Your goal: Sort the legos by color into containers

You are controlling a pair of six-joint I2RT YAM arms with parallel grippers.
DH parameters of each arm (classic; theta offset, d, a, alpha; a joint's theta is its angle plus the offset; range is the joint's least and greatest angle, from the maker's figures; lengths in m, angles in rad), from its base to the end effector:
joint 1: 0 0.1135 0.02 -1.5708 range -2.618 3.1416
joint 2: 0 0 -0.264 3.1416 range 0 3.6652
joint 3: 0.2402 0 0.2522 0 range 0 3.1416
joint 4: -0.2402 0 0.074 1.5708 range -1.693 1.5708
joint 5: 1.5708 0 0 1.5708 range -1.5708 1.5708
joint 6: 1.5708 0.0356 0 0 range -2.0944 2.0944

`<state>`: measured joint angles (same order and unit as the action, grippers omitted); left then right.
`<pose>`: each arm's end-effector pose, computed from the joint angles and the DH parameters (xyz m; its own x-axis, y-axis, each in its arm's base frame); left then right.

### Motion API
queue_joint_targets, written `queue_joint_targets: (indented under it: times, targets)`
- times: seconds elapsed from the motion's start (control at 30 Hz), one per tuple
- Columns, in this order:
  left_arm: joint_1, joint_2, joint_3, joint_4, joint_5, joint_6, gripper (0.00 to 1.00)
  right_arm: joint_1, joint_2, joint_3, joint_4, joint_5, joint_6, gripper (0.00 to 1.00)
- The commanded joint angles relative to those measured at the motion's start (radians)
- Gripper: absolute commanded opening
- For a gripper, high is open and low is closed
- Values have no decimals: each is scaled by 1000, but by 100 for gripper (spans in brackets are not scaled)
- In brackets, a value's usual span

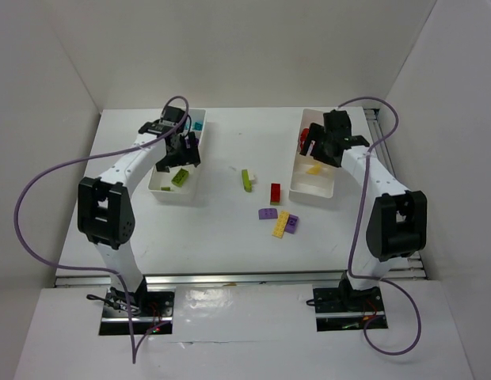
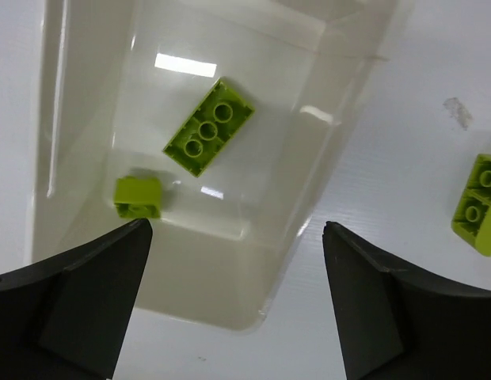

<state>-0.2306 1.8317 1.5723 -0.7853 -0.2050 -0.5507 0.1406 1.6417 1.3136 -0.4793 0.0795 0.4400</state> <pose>0.3861 -0.0832 0.2696 -0.7824 -0.3425 -0.5200 -0.3346 0.9356 -0.1128 0.3624 0.0484 0.2756 -0.6836 0.3321 -0.6500 0.2275 0.9431 0.2426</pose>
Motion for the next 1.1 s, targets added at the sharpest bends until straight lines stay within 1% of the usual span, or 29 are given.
queue_joint_targets:
  times: [0.0, 0.03, 0.1, 0.13, 0.17, 0.2, 0.27, 0.37, 0.4, 0.47, 0.6, 0.8, 0.87, 1.03, 1.07]
  targets:
    - [-79, -37, 67, 57, 15, 35, 100, 42, -66, -1, 33, -12, -62, 87]
    - [-101, -37, 77, 57, 33, 44, 100, 77, -66, -1, 50, -52, -81, 87]
    - [-160, -28, 98, 57, 68, 55, 100, 123, -66, 9, 59, -79, -131, 86]
    - [-176, -28, 110, 57, 79, 55, 100, 152, -57, 31, 59, -80, -148, 86]
    - [-190, -28, 111, 57, 79, 55, 100, 213, -42, 41, 59, -80, -164, 86]
    - [-202, -28, 111, 57, 88, 32, 100, 244, -31, 52, 59, -67, -187, 86]
    - [-202, -28, 111, 57, 98, 5, 100, 318, 15, 91, 47, -54, -196, 86]
    - [-148, -69, 77, 57, 108, -55, 100, 378, 90, 147, 25, -66, -196, 83]
    - [-135, -80, 66, 67, 108, -64, 100, 390, 110, 159, 25, -66, -181, 83]
    - [-96, -110, 54, 67, 108, -75, 100, 413, 184, 209, -19, -79, -164, 79]
    - [-64, -138, 54, 67, 119, -66, 100, 435, 260, 210, 7, -107, -133, 76]
    - [-35, -147, 65, 67, 202, -66, 96, 435, 369, 275, -33, -98, -90, 64]
    - [-35, -137, 65, 67, 236, -66, 95, 444, 401, 300, -33, -109, -90, 62]
    - [-35, -126, 55, 77, 246, -66, 95, 453, 448, 325, -33, -127, -90, 62]
    - [-35, -126, 55, 77, 256, -66, 95, 464, 473, 335, -33, -127, -90, 61]
